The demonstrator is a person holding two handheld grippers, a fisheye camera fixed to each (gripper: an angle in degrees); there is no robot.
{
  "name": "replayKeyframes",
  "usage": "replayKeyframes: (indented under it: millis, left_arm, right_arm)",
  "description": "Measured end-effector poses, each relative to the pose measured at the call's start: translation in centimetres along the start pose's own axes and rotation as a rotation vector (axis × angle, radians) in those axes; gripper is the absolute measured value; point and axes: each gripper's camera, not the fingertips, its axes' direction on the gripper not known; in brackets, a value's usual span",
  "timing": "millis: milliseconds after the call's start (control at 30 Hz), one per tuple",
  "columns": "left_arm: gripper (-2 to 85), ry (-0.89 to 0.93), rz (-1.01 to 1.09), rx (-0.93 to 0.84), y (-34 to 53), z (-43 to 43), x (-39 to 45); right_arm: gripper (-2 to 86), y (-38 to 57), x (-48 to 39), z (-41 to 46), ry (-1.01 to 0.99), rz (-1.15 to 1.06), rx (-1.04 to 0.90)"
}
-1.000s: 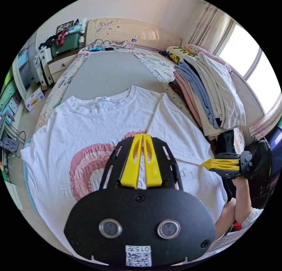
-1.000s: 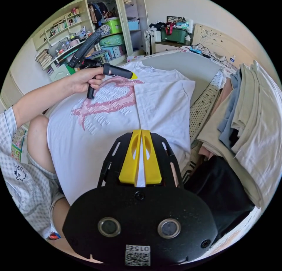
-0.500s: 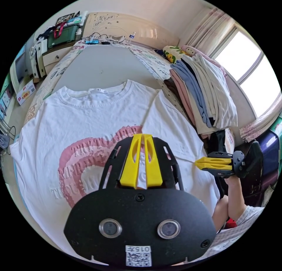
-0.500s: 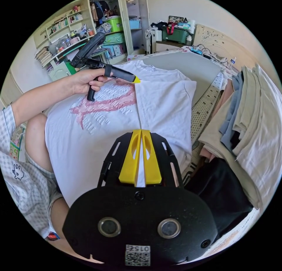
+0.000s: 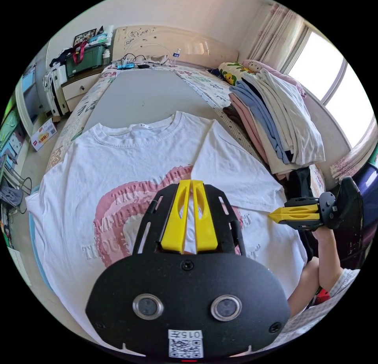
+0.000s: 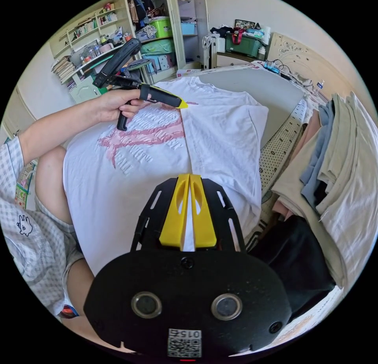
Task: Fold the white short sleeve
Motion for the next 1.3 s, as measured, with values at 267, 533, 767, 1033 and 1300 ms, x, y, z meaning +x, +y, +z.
replayKeyframes:
  millis: [267,533,767,1033,1300]
  left_arm:
    - [0.8,-0.021,0.003,-0.042,-0.5,0.5,1.2]
    - [0.7,-0.029,0.013,-0.046,-0.4,0.1,2.2]
    - [0.7,-0.027,0.014,-0.046,0.4,-0.9,2.6]
    - [1.3,-0.009,0.013,-0.05,2.2,-2.9,1.9]
    - [3.6,-0.094,-0.004,0.07,10.5,-14.7,-3.8]
  right_arm:
    - [5.9,3.6,2.8,-4.3,0.011,-0.007,0.108]
    - [0.3,6.6,6.5,-5.1,0.041,0.015,0.012]
    - [-0.5,9.6,10.2,-9.4,0.027,0.011,-0.008]
    - [-0.6,13.3,14.9,-14.4,0.056,-0.039,-0.075]
    - [-0.4,20.1,23.3,-26.4,0.03,0.044,0.093]
